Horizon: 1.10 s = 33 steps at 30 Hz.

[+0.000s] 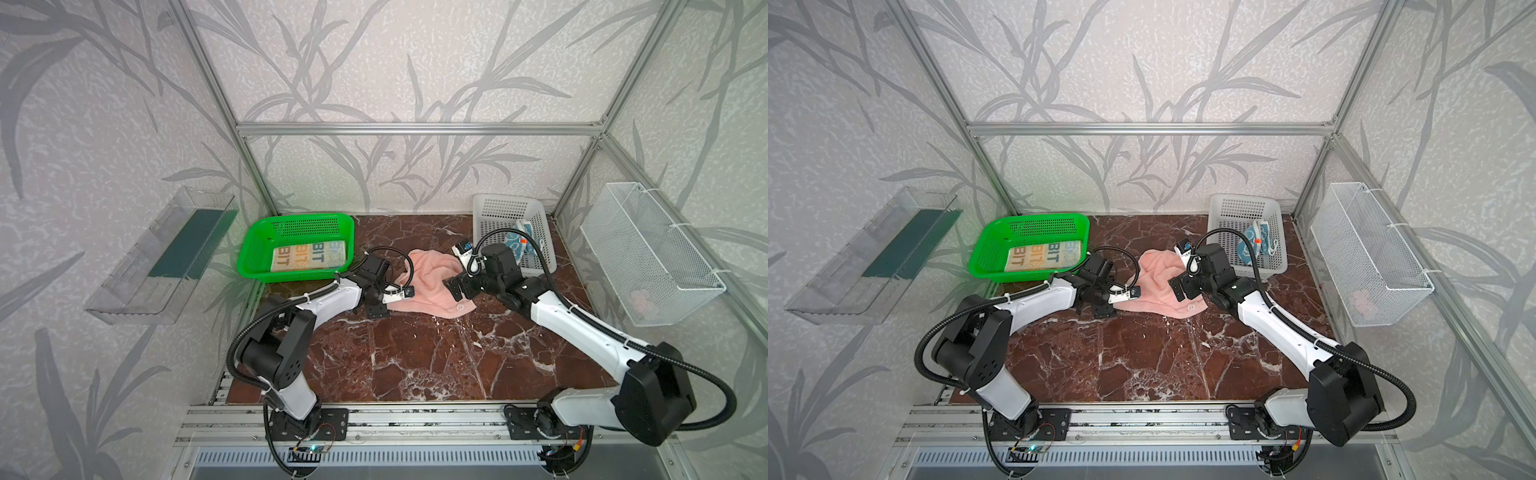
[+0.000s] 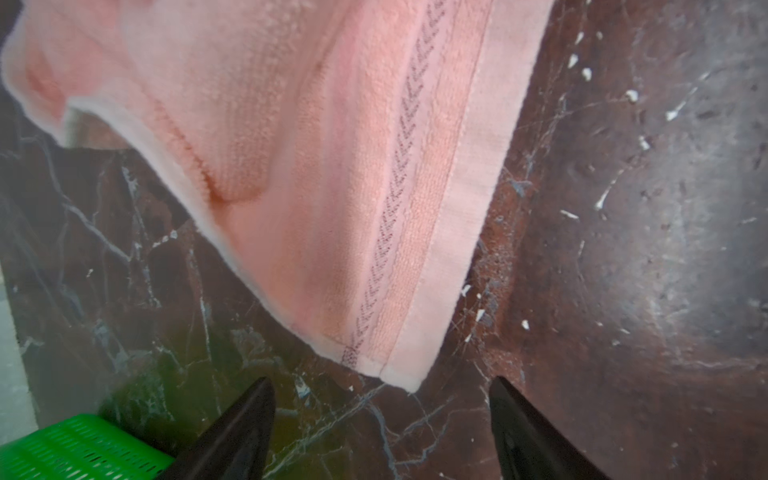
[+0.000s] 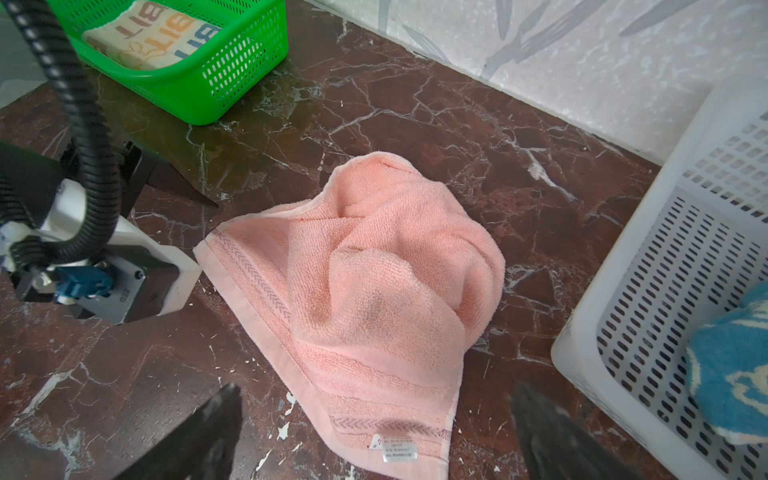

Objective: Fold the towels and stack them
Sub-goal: 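Grasp the pink towel's edge with the left gripper while the right regrasps its corner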

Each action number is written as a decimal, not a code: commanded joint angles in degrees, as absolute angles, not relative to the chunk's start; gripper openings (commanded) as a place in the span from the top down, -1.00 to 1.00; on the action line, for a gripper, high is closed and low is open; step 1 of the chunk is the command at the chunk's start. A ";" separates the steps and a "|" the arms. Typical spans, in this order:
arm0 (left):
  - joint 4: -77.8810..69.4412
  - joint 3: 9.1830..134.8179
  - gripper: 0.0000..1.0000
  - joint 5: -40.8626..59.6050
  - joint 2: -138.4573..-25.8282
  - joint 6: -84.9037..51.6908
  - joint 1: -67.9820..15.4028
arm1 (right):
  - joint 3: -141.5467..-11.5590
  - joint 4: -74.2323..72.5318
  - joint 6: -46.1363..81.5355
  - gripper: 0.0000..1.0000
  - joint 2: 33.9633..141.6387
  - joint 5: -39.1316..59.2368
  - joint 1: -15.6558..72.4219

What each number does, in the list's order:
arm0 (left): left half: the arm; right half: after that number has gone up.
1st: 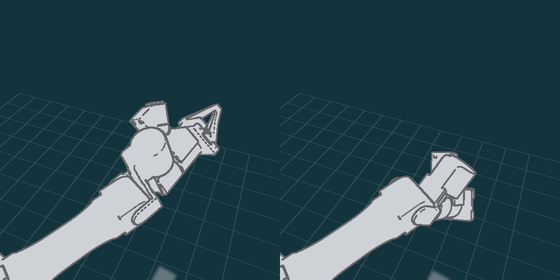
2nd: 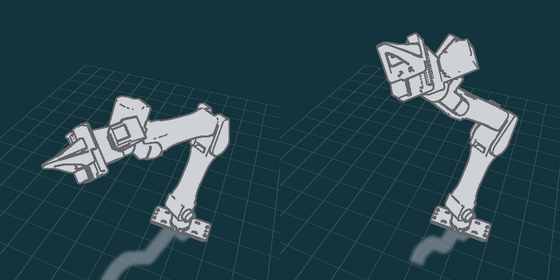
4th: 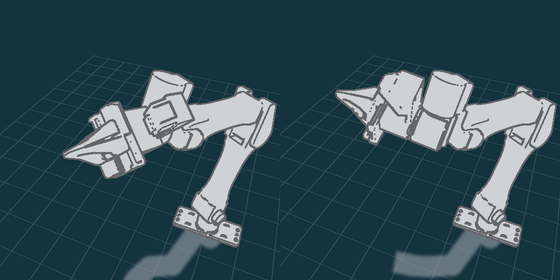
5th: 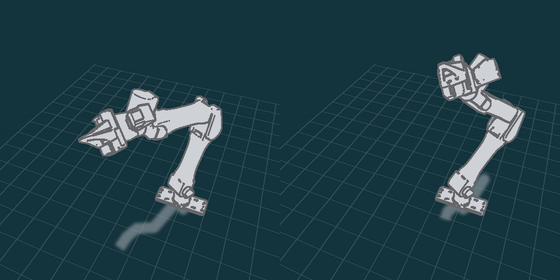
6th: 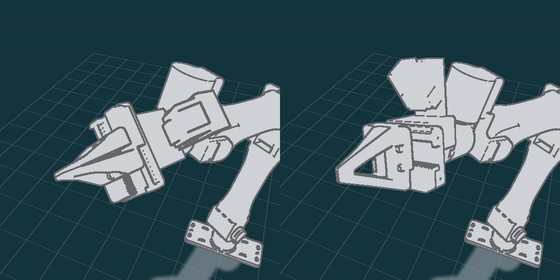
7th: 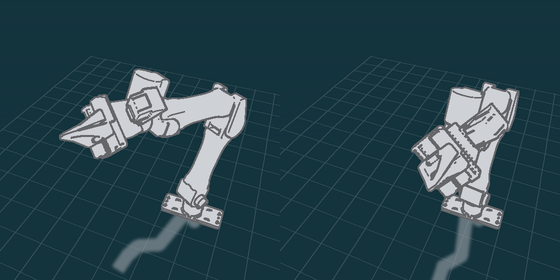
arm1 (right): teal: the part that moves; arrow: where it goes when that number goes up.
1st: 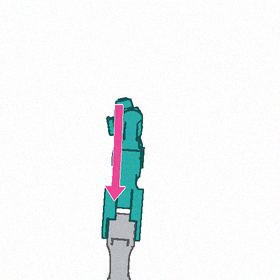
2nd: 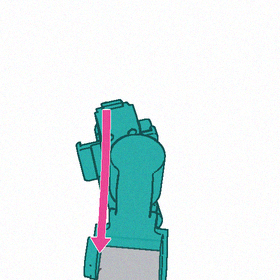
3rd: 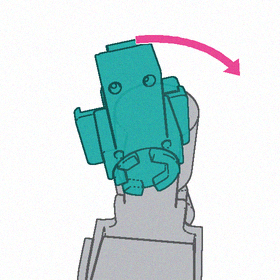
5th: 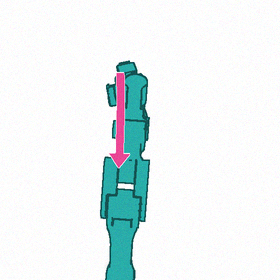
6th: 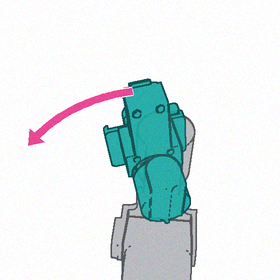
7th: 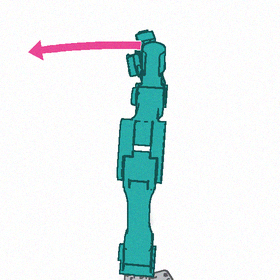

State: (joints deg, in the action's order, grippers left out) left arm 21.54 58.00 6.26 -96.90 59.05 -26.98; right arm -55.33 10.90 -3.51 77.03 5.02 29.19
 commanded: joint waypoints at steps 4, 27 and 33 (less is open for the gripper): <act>26.37 62.03 -0.50 8.45 -99.80 62.05 -26.75 | -55.10 8.48 -3.59 -1.00 76.06 4.45 29.01; 28.83 65.83 0.30 5.22 -106.92 61.56 -26.74 | -54.84 8.42 -3.24 -1.00 77.94 3.89 28.99; 32.64 68.04 0.63 5.71 -108.75 60.71 -26.73 | -54.08 8.09 -3.70 -1.00 76.62 3.36 28.97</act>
